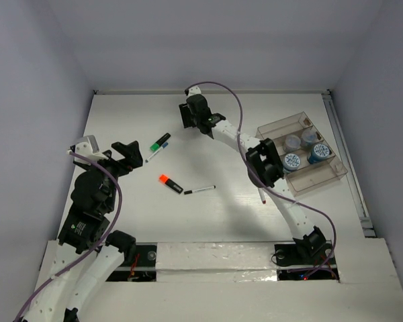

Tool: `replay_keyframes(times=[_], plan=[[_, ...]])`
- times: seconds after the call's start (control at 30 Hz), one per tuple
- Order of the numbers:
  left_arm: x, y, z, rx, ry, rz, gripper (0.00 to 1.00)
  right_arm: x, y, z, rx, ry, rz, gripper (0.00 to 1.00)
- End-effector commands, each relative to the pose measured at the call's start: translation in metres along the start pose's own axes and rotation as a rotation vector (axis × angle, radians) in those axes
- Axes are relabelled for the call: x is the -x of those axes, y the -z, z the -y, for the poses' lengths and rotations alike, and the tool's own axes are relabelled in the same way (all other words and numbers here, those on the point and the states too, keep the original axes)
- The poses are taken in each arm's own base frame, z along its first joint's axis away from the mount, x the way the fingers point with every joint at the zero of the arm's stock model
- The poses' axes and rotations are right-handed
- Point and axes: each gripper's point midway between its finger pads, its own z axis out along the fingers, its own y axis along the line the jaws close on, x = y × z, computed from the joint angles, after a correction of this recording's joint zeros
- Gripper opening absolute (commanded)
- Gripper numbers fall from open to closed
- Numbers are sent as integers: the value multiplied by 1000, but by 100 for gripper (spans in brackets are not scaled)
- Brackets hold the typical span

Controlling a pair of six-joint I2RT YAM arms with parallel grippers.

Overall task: Sort the stationery into containers
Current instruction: Pick up the stationery from the center of the board, then place the stationery in the storage box.

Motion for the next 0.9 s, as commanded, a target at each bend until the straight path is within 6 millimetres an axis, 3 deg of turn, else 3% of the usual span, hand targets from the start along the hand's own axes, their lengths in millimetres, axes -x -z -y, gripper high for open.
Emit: replay_keyframes(times=[0.0,0.03,0.1,0.13,0.17,0.2,0.23,0.3,0.33,0.4,0.47,0.53,0.7,0.87], plan=[[9,-2,6,-29,5,39,99,87,51,5,-16,-51,179,47],[9,-2,7,-31,5,37,99,103,78,12,-24,-52,202,46],[9,-1,8,-43,2,37,99,127,107,27,-31,-76,267,44],[8,-1,9,-50,0,34,99,133,122,36,-34,-91,277,44],[8,-1,10,-58,-1,36,99,138,151,50,-36,-104,297,44],[7,0,14,-79,-5,33,99,136,162,75,-70,-119,292,42],[7,0,15,-88,-6,34,99,129,174,91,-89,-140,282,41],[6,1,21,-125,-8,31,99,95,205,130,-148,-176,220,40],[5,2,22,-136,-13,30,99,85,214,166,-206,-237,209,40],[2,2,31,-189,-19,19,99,39,241,199,-245,-285,131,40],[0,2,37,-221,-26,13,99,15,259,240,-304,-351,104,40],[-3,2,41,-243,-35,2,99,-3,281,267,-375,-378,92,40],[-4,2,43,-254,-38,-3,99,-16,301,288,-415,-397,81,40],[-6,1,44,-258,-45,-13,99,-30,290,283,-389,-395,37,40]])
